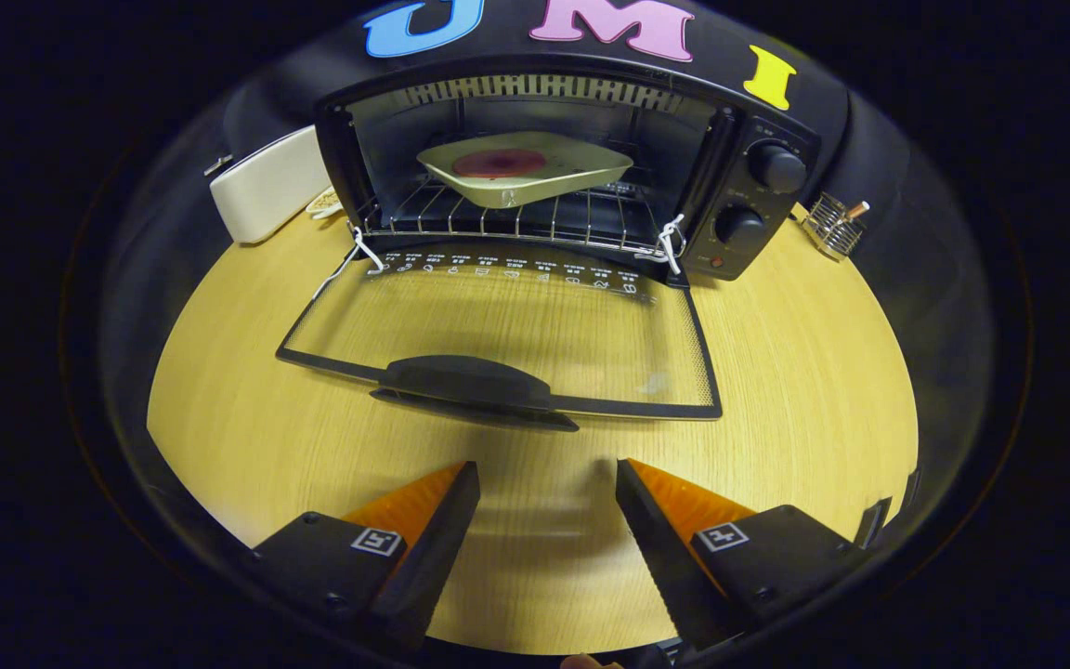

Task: Open the toaster oven, put the food inside, and close the toaster oven door.

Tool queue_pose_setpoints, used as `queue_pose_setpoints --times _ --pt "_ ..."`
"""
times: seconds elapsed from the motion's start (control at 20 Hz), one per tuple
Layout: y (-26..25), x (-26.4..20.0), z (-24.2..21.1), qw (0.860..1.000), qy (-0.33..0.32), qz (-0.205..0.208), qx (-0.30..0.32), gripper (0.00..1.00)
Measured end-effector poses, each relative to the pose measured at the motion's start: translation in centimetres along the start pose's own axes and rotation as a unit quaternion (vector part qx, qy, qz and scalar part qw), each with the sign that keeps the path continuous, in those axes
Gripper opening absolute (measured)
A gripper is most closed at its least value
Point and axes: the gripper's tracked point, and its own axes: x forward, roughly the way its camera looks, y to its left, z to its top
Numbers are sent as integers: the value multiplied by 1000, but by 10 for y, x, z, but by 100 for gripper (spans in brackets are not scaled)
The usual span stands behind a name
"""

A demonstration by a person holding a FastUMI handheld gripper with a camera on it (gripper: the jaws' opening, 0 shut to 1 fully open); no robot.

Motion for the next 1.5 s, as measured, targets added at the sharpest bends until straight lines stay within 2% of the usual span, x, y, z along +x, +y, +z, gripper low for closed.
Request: queue_pose_setpoints --times 0.25,0.6,0.9,1.3,1.5 --pt "6 13 23 1000 -20 7 1 98" --pt "11 11 29 999 -30 11 -9 97" --pt "12 -16 43 995 -79 32 -43 96" --pt "14 -64 91 985 -157 65 -3 97" --pt "13 -63 119 982 -179 55 -9 97"
